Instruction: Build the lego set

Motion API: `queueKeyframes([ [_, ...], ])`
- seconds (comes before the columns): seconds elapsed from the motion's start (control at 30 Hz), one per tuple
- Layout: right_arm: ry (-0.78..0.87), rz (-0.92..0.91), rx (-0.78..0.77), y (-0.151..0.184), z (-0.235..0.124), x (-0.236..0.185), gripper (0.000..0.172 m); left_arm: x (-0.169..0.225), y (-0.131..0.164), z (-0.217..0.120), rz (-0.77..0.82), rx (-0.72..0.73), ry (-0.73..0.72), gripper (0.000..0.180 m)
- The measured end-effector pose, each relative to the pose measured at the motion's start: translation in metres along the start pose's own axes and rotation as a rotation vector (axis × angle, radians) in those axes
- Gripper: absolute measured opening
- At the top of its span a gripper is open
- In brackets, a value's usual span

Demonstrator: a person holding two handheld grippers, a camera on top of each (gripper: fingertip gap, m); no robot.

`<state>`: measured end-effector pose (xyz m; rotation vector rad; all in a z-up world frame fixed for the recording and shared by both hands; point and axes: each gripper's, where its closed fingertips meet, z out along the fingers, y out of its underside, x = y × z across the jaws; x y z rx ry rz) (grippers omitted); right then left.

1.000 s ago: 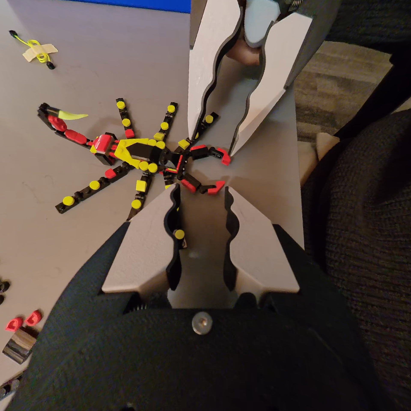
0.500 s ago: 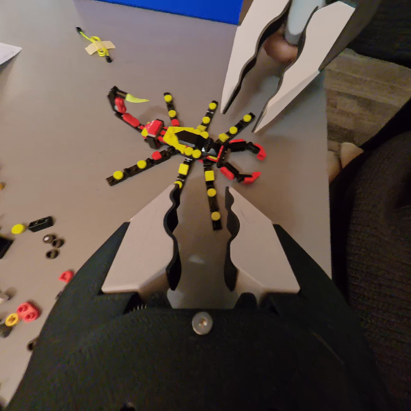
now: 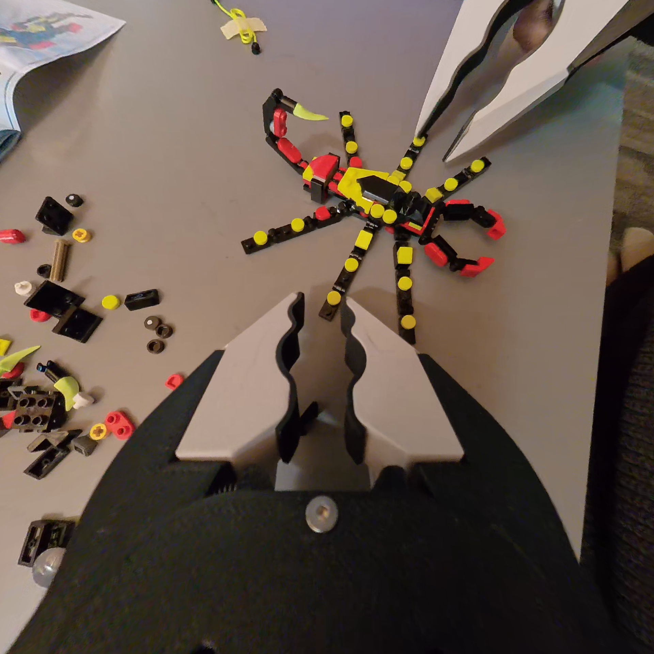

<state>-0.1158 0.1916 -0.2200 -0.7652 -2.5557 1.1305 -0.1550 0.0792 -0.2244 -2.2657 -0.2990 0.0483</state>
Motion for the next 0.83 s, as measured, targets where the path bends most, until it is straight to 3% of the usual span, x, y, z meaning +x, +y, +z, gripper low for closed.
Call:
queueKeyframes([
  [0.2,0.003,0.01,-0.032,0.006,0.003,0.001,0.019,0.002,0.006,0.003,0.021,-0.041,-0.007,0.004],
  [0.63,0.043,0.005,-0.036,0.007,0.003,0.006,0.011,0.003,0.007,0.003,0.016,-0.046,-0.001,0.005],
  [0.83,0.006,-0.012,-0.046,0.008,0.002,-0.001,0.013,0.026,0.014,-0.004,0.029,-0.103,0.133,0.004],
])
